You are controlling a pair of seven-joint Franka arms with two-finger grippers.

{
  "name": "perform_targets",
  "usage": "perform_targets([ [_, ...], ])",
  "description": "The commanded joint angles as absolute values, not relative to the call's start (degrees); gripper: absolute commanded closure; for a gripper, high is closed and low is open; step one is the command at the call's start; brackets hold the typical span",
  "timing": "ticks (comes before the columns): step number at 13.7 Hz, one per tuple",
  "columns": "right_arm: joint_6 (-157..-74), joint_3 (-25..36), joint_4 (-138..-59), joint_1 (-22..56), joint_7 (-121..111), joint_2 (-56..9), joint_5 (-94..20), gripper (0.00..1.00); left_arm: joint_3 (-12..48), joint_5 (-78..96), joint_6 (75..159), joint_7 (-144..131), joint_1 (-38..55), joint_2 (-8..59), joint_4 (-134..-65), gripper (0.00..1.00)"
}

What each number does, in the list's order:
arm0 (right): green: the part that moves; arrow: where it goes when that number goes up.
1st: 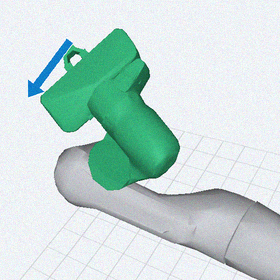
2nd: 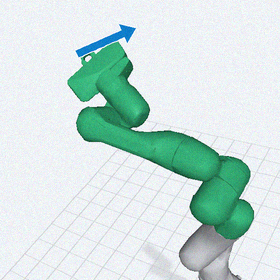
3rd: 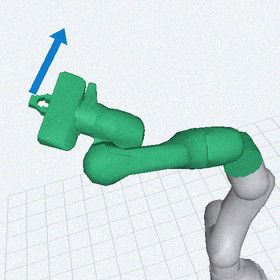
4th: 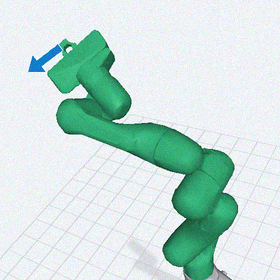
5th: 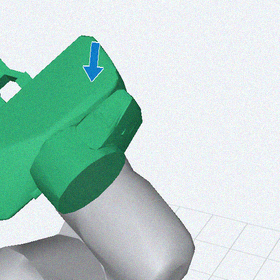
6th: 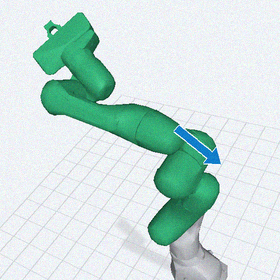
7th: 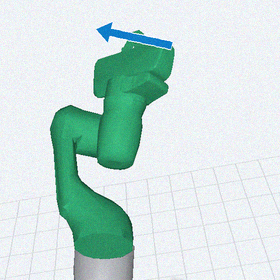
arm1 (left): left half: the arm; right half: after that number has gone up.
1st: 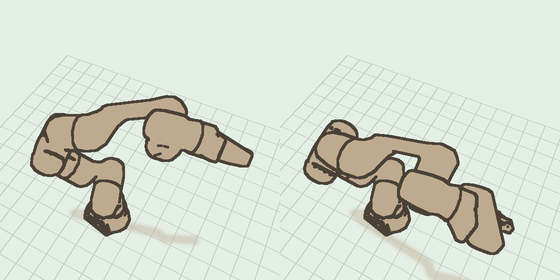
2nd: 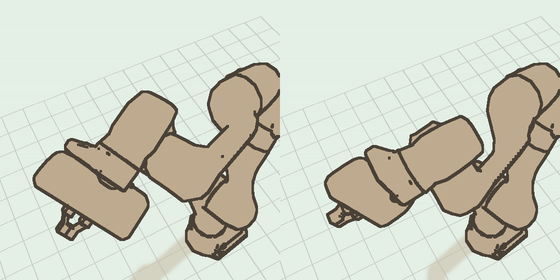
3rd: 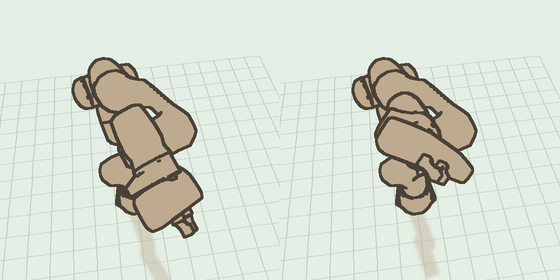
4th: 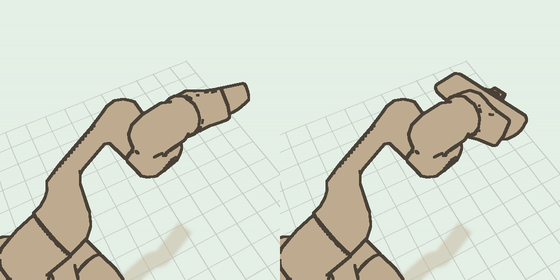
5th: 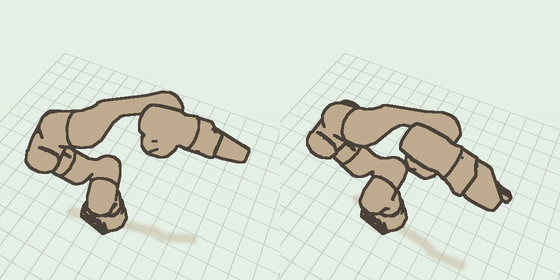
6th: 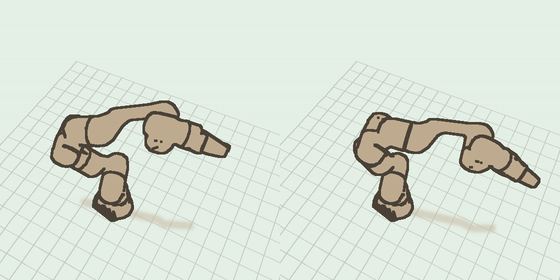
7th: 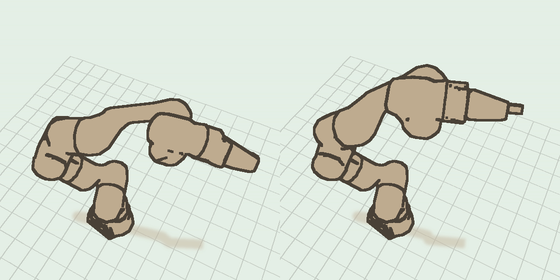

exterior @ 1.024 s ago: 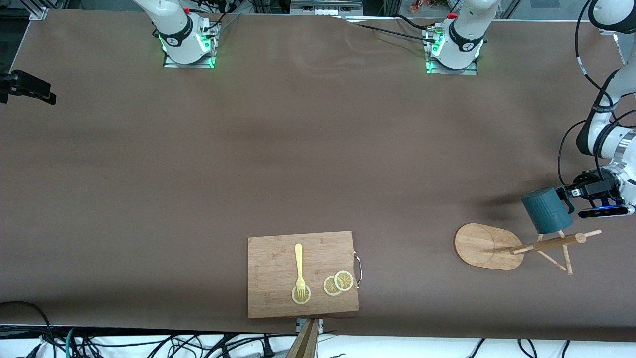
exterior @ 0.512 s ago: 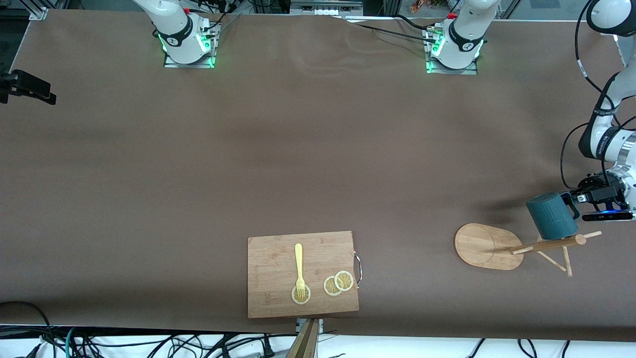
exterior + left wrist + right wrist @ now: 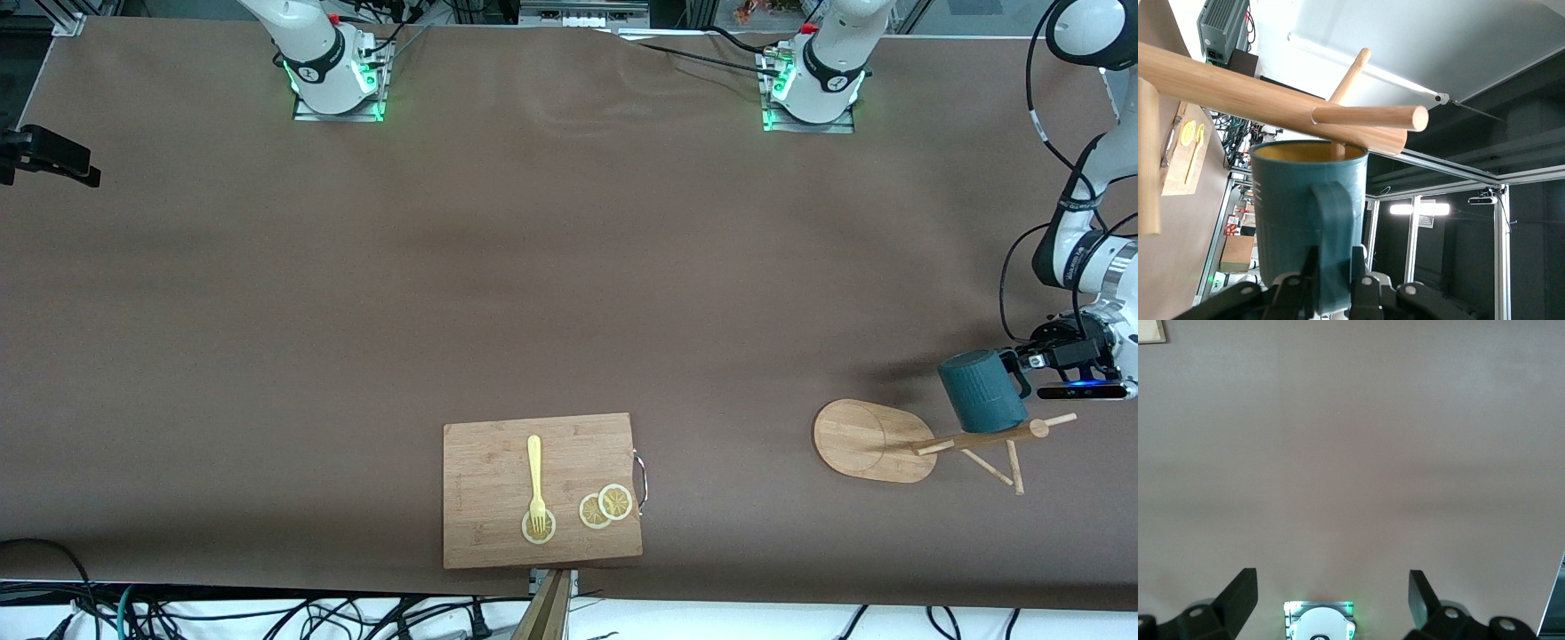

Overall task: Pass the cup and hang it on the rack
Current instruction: 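Lower the mug handle onto a rack peg with the left gripper, then open the left gripper and pull it back from the mug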

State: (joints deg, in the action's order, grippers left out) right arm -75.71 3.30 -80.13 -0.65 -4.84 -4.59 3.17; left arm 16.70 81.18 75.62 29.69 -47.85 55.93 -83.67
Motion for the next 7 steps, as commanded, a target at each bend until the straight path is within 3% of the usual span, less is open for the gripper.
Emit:
perform_targets([
  [1, -75.32, 2.9, -79.54, -0.97, -5.71, -4.39, 3.69, 0.0, 16.44, 82.97, 75.85, 28.13, -47.29, 56.95, -81.65, 0.55],
  [3, -75.06, 2.9, -79.54, -0.97, -5.54, -4.39, 3.6, 0.0, 16.44, 82.71, 75.94, 28.21, -47.29, 56.87, -81.3, 0.0],
  [7, -75.32, 2.81, -79.54, -0.88, -5.62, -4.39, 3.6, 0.0, 13.89, 79.65, 75.59, 26.81, -47.29, 56.51, -77.45, 0.0],
])
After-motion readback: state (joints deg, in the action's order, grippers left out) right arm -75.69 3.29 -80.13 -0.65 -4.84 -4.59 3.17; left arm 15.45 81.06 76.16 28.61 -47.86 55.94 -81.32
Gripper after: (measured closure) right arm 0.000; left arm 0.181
